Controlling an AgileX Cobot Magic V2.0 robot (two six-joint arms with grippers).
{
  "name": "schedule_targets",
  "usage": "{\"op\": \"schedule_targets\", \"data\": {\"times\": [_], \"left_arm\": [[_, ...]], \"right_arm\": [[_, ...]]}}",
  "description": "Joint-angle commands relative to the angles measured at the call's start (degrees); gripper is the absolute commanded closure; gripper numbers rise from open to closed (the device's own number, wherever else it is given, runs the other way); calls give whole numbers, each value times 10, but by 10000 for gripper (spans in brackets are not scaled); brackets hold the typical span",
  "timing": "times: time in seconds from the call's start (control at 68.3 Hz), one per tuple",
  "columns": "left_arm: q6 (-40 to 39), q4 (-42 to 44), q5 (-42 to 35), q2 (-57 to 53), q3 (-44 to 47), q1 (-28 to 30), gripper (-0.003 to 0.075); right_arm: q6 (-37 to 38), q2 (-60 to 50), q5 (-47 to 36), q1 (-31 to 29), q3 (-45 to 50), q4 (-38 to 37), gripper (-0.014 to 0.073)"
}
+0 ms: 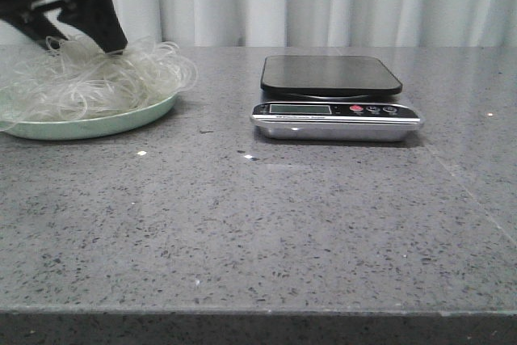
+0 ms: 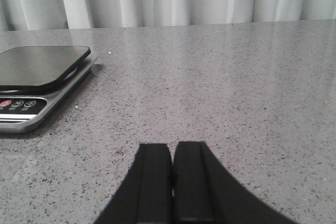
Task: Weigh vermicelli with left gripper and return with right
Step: 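Lower the left gripper onto the vermicelli pile and close on it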
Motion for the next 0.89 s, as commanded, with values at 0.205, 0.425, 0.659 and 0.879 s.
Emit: {"op": "schedule_targets", "data": {"times": [0.205, 0.425, 0.659, 0.879], "left_arm": [[-22, -12, 39, 29, -18, -2, 421], [-22, -12, 38, 25, -18, -2, 577], [-22, -12, 43, 8, -49, -2, 582], [-22, -31, 46, -24, -114, -2, 582]], "right_arm": [[-3, -9, -50, 0, -4, 0, 443], [-3, -9, -50, 0, -4, 0, 443], [-3, -9, -50, 0, -4, 0, 443], [-3, -9, -50, 0, -4, 0, 443]]}}
